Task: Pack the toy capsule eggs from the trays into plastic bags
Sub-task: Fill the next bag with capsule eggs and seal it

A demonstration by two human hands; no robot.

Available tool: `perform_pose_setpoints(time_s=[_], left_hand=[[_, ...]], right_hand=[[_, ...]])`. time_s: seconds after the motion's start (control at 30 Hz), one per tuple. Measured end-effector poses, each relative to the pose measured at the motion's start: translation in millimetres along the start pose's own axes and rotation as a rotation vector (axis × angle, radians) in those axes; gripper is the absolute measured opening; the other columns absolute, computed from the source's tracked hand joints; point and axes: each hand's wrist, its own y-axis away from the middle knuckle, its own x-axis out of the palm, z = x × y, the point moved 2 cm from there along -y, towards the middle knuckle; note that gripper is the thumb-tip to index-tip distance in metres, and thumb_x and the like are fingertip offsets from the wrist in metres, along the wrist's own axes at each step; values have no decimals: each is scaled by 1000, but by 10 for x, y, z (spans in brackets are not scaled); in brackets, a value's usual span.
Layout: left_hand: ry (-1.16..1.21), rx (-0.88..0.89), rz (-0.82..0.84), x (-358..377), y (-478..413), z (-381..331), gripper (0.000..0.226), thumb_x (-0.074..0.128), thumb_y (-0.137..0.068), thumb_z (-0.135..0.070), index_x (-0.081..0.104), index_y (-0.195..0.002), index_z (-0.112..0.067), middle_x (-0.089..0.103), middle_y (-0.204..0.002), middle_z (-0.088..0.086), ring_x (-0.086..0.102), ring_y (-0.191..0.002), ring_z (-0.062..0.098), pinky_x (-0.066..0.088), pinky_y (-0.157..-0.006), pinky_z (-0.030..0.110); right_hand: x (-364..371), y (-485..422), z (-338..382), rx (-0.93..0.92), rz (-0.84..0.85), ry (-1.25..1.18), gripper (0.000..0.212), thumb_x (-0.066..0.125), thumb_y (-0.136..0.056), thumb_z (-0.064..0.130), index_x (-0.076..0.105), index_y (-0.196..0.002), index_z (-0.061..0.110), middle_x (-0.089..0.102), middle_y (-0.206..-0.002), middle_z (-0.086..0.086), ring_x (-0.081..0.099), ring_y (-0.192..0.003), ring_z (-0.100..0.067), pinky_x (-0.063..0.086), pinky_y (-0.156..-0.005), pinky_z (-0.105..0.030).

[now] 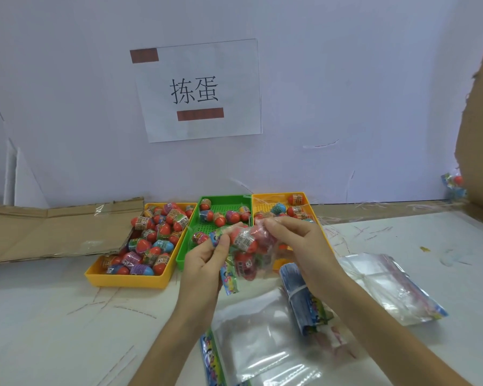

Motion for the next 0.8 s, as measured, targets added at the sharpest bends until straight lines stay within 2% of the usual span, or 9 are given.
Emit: perform_pose_setpoints(time_s=[0.1, 0.17, 0.27, 0.37, 0.43, 0.53, 0.6, 0.7, 0.8], left_hand=[[55, -13, 6, -6, 0, -24, 31, 53, -95, -33, 81, -108, -27, 77, -113, 7, 73, -107, 21, 61, -78, 27], [93, -31, -5, -10, -1, -31, 30, 54, -94, -31, 81, -107, -24, 77, -113, 11, 73, -107, 25, 61, -78, 29], [108, -69, 6, -10, -9, -11, 31, 56, -93, -32, 79, -110, -20, 76, -114, 14, 73, -108, 29, 63, -81, 35], [33, -49, 46, -5, 6, -14, 27, 59, -93, -41, 79, -109, -31, 77, -112, 7, 73, -107, 22, 61, -79, 27], [-66, -21, 113, 11, 33, -29, 24, 72, -88, -49, 76, -109, -39, 77, -113, 0, 73, -107, 17, 59, -80, 24], [-217, -6, 151, 17, 58, 34, 51, 93, -71, -35, 68, -116, -37, 77, -110, -4, 74, -102, 15, 60, -82, 27], [-276, 14, 126, 9, 65, 55, 62, 90, -65, -31, 62, -120, -32, 77, -105, -10, 74, -98, 10, 58, -79, 20], [-321, 14, 150, -17, 61, 73, 59, 88, -69, -24, 59, -120, -33, 76, -104, -15, 73, -97, 5, 55, -76, 14], [-375, -6, 209, -42, 49, 107, 57, 84, -80, -6, 58, -123, -31, 75, -105, -18, 72, -97, 2, 55, -77, 14]], right_hand=[[23, 18, 5, -133, 18, 163, 8, 75, -89, 28, 81, -91, 31, 75, -92, -1, 69, -87, -31, 59, -70, -42], [34, 12, 8, -171, 44, 234, 10, 77, -88, 29, 80, -93, 37, 73, -92, -1, 65, -83, -34, 56, -66, -35], [10, -3, 8, -159, 61, 263, 15, 78, -88, 25, 80, -94, 38, 71, -81, 9, 62, -73, -21, 55, -57, -26], [-9, -8, -14, -204, 17, 304, 13, 76, -90, 22, 80, -89, 34, 70, -72, 11, 62, -69, -21, 56, -54, -32], [-6, -6, -28, -248, -29, 315, 12, 74, -91, 21, 80, -85, 29, 70, -71, 6, 64, -69, -26, 54, -59, -39], [-9, -4, -37, -271, -69, 312, 16, 73, -92, 20, 78, -79, 26, 69, -69, 6, 63, -64, -16, 54, -58, -33], [-21, -9, -35, -243, -68, 301, 17, 73, -92, 19, 77, -77, 26, 69, -69, 3, 61, -64, -21, 53, -60, -38], [-32, -28, -34, -165, -27, 262, 18, 71, -91, 12, 76, -78, 24, 70, -76, -5, 61, -68, -17, 54, -64, -32], [-34, -40, -33, -85, 18, 259, 23, 67, -92, 8, 78, -81, 24, 74, -84, 0, 66, -76, -8, 57, -69, -24]])
